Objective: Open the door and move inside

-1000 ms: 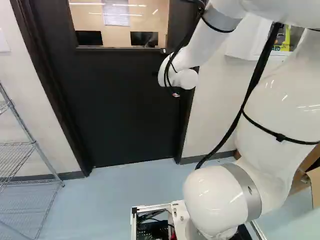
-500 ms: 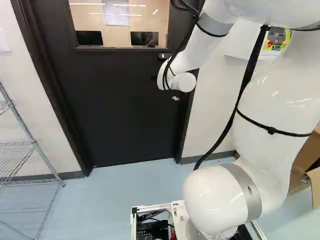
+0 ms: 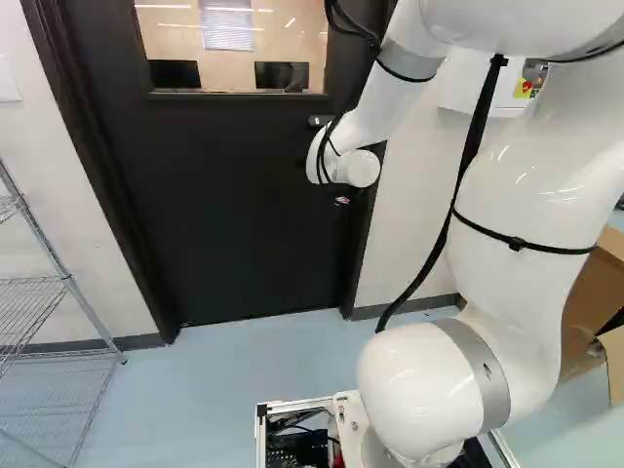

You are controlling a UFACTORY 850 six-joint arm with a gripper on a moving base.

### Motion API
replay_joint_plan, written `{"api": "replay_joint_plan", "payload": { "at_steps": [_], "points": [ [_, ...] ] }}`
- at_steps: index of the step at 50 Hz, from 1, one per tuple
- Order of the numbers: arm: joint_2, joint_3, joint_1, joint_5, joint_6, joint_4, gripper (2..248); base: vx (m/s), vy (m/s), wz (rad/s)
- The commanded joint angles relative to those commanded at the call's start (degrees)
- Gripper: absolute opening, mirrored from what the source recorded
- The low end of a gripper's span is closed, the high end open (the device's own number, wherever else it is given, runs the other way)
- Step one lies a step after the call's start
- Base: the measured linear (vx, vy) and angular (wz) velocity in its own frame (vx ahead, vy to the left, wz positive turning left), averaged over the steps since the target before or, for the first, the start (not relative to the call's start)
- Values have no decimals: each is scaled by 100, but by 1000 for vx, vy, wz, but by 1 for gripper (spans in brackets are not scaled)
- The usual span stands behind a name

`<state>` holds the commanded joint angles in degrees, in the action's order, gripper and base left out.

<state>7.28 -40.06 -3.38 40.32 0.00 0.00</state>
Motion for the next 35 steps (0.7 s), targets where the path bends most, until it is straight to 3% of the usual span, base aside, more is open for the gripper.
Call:
{"api": "replay_joint_plan", "payload": {
  "at_steps": [28, 35],
  "points": [
    [221, 6, 0, 0, 0, 6, 247, 0, 0, 0],
    [265, -42, -3, -17, 0, 220, 247, 0, 0, 0]
  ]
}}
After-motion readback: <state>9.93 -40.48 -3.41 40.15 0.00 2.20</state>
